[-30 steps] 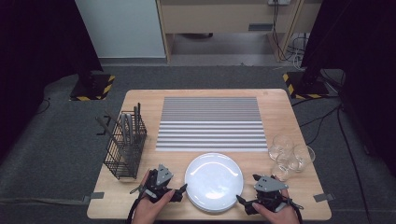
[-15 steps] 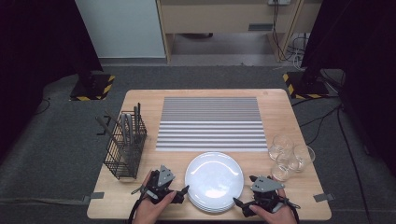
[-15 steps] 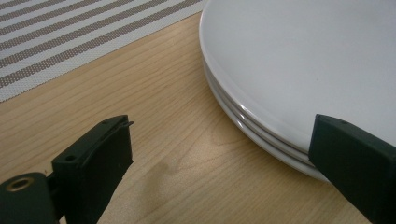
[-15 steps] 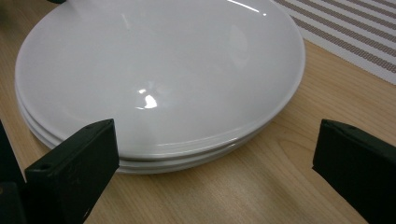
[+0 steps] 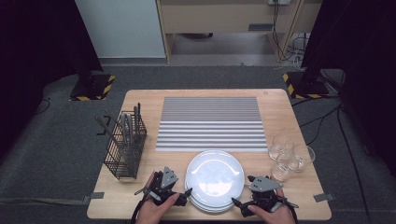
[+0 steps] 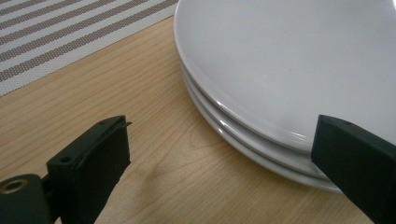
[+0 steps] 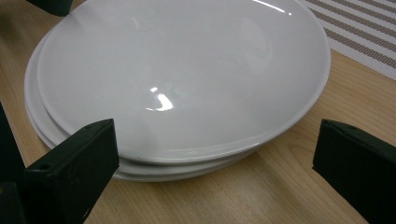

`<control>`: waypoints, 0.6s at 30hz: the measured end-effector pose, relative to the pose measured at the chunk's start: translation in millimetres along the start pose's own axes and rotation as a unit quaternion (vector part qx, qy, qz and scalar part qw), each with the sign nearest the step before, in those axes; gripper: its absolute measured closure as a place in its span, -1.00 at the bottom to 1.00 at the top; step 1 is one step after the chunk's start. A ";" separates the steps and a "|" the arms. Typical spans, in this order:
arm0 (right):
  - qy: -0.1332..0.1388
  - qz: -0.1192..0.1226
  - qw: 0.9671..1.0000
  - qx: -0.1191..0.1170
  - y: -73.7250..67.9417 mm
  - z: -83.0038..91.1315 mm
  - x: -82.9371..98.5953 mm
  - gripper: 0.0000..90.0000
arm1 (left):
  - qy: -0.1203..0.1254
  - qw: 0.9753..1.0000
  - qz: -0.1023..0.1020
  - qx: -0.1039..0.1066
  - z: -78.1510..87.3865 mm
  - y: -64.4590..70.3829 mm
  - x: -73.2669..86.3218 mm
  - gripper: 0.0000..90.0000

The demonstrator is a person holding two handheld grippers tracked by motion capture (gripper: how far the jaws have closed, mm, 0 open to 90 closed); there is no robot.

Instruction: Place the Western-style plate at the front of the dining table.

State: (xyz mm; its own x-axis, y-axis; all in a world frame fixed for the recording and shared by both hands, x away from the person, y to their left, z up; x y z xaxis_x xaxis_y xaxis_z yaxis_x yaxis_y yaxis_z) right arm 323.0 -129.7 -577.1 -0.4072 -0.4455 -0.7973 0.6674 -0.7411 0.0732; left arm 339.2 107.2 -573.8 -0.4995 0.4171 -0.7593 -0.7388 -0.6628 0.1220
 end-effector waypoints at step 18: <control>0.002 -0.010 1.000 0.002 4.8 -7.6 -2.8 -0.99 | -0.003 1.000 -0.002 0.012 -6.6 9.0 -0.7 -0.91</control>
State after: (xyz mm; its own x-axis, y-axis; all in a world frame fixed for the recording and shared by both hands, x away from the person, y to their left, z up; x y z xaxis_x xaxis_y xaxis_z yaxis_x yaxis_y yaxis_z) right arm 332.1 -128.2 -579.1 -0.4186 -0.4287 -0.8006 0.6571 -0.7515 0.0588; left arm 335.9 96.8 -576.3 -0.4993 0.4231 -0.7561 -0.7516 -0.6456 0.1350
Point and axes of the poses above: each handheld gripper's, and its own axes: z roughly backward along the jaws, x roughly out of its underside, y roughly to its right, the point moved 9 cm from there along -z, roughly forward along the jaws, and after that the axes turned 9 degrees about x, right-handed, at the moved point
